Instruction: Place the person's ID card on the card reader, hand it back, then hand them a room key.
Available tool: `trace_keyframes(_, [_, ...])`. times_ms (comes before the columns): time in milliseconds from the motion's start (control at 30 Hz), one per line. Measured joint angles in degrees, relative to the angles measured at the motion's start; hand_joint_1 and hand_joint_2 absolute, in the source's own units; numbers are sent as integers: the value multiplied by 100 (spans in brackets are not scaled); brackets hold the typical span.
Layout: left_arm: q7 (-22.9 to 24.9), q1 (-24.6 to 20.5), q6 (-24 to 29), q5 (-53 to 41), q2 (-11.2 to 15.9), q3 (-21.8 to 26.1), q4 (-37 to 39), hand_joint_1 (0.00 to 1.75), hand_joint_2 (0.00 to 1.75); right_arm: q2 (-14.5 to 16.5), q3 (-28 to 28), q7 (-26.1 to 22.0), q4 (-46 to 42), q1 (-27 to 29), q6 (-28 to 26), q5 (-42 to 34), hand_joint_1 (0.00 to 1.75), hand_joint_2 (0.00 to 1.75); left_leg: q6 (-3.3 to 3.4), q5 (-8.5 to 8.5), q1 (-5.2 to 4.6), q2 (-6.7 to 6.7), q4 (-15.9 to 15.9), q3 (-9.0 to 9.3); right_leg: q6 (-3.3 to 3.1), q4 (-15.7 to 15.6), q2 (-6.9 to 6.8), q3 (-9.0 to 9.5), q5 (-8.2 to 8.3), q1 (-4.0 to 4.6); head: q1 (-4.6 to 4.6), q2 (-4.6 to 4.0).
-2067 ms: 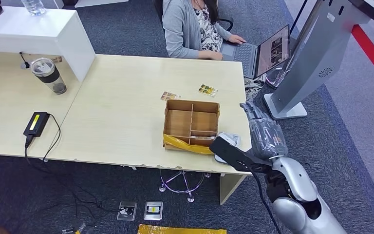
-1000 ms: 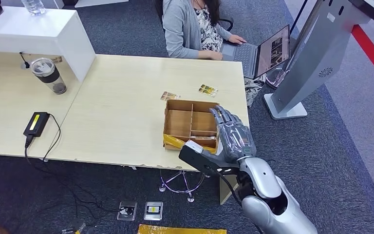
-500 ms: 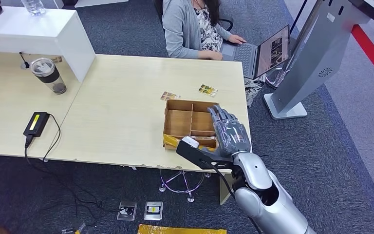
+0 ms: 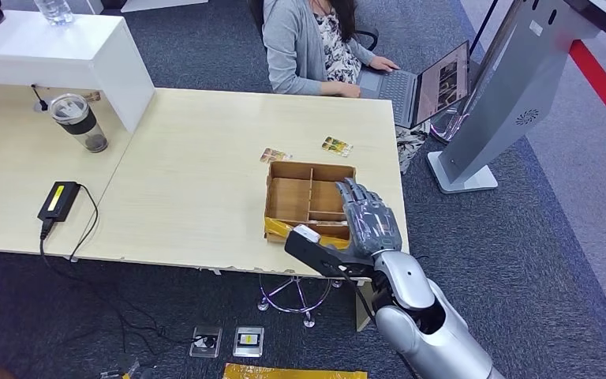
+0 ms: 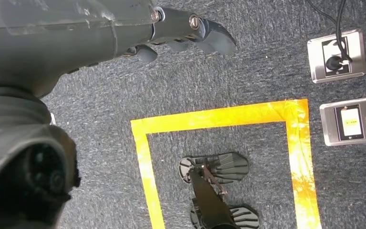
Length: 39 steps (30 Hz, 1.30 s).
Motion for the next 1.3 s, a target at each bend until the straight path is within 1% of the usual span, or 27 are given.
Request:
trace_keyframes(267, [0,1,2,-1,0,0,0,0,0,42,39,32,212,19,-290,15,0,175,0,0,0,0,0,0,0,0,0,0,0,0,0,0])
trace_keyframes(700, [0,1,-7,-59,2,0,0,0,0,101,49,-246,993,-152,-1007,-7,0,175,0,0,0,-1,0,-1,0,1,-1,1,0,0,1,0])
trace_keyframes(900, [0,0,-16,-62,2,0,0,0,0,203,67,-353,1482,-294,-1283,-37,0,175,0,0,0,-1,0,0,0,1,-1,1,0,0,0,0])
trace_keyframes(1300, [1,2,-9,-60,0,0,0,0,0,296,126,-499,2110,-474,-1516,-124,0,175,0,0,0,-1,0,0,0,1,-1,1,0,0,-1,0])
